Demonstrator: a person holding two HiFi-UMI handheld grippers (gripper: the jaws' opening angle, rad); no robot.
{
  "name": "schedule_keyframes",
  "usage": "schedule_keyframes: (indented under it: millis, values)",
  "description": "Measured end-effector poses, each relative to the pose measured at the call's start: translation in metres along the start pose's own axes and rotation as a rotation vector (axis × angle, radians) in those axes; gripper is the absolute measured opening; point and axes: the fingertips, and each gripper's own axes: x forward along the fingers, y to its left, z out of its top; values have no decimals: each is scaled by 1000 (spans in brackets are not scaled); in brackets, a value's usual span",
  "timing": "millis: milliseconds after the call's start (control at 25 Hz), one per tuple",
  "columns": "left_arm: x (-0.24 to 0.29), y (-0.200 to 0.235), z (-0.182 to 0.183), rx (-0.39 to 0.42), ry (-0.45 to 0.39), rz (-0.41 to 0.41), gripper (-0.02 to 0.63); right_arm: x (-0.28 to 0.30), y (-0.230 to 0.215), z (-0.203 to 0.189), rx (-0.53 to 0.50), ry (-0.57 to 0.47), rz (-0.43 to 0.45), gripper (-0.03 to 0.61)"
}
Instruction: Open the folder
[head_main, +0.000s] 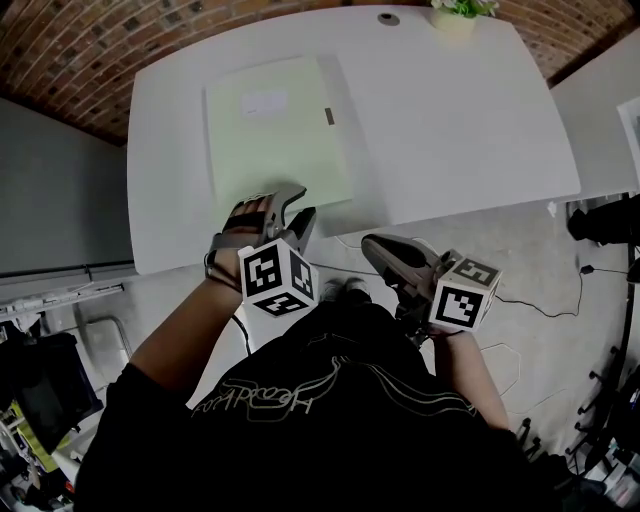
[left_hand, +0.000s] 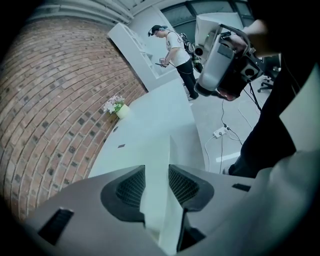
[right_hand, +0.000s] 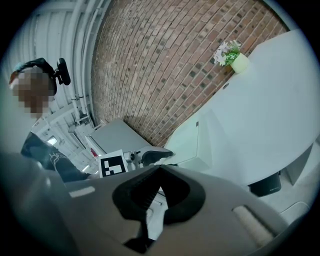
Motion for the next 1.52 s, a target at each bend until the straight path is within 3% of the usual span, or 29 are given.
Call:
schedule_keyframes:
  millis: [320,640,880,1040,1200,1520]
  values:
    - [-3,-6,-6,65,24,-1,143,0,-4,-6,13,-11,-10,3]
    - [-4,3,2,71,-5,29,143,4,-12,-4,18,-38,-9,2]
    - [-7,4,1,77,28,8,140,13,-16,-5,28,-46,-12,3]
    - [-9,-1,4,78,27,-24,95,15,-25,-1,26,-58,-29,3]
    - [-10,-1,5,112,25,-2,38,21,-30,2,9,-53,-43,3]
    - [-11,-2,5,125,29,-14,17,41,-39,0,-61,-3,-79,3]
